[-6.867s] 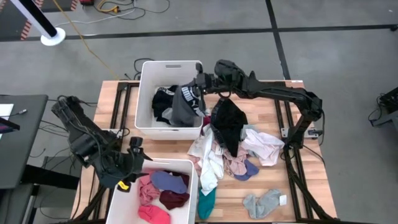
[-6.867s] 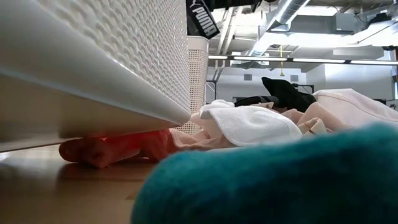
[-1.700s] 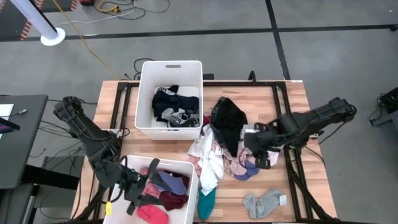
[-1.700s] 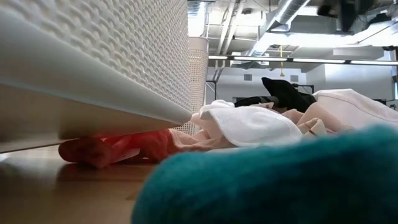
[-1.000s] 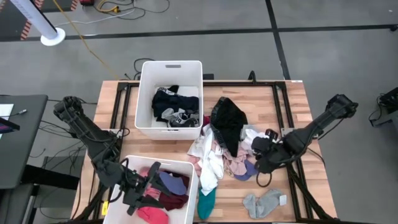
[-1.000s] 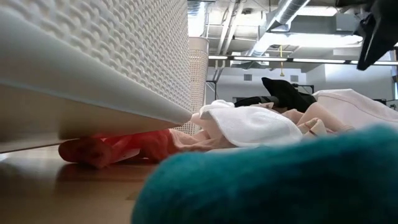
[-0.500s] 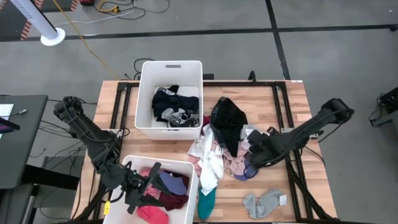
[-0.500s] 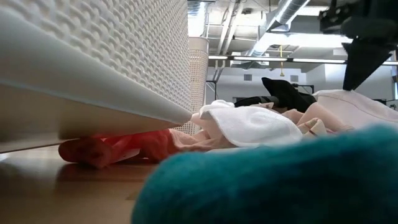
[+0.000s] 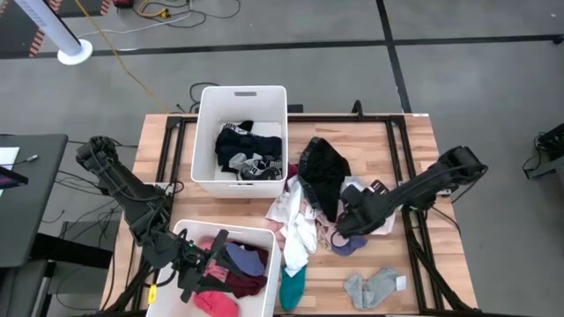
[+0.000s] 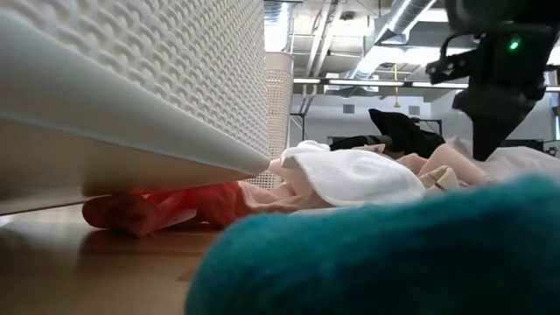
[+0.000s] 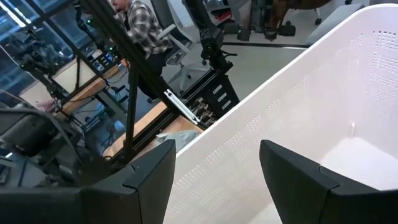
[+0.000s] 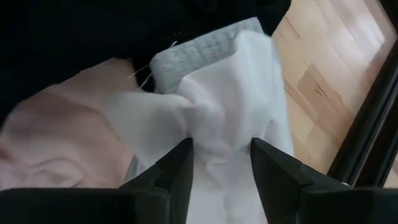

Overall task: Sort clothes
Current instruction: Put the white underwear into the bottom white laundry bin

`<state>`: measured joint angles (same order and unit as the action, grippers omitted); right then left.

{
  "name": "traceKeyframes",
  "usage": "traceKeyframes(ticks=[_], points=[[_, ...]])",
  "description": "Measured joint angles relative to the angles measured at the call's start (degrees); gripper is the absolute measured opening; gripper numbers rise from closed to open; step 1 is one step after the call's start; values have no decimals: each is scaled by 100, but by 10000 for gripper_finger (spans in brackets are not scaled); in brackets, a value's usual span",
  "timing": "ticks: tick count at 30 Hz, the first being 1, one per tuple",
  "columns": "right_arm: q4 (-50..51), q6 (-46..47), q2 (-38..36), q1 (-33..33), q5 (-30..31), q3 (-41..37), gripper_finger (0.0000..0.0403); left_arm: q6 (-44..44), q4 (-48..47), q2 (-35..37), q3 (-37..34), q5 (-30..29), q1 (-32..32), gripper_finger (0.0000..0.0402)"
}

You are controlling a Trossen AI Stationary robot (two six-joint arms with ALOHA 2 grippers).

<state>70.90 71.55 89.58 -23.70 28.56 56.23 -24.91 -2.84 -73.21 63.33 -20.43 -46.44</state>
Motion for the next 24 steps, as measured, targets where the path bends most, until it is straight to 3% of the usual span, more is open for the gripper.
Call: traceKeyframes(ticks=[3, 9, 19, 24], points=[[-16, -3, 128, 39, -1, 0, 130, 13, -5, 0, 0, -1, 1, 229], [-231, -157, 147, -12, -15, 0, 14, 185, -41, 0, 0, -3, 1, 229], [-186, -110, 142, -225, -4, 97, 2, 289, 131, 0, 0, -10, 2, 229], [-65, 1, 142, -498, 301, 413, 1, 206, 294, 0, 0, -15, 2, 229]])
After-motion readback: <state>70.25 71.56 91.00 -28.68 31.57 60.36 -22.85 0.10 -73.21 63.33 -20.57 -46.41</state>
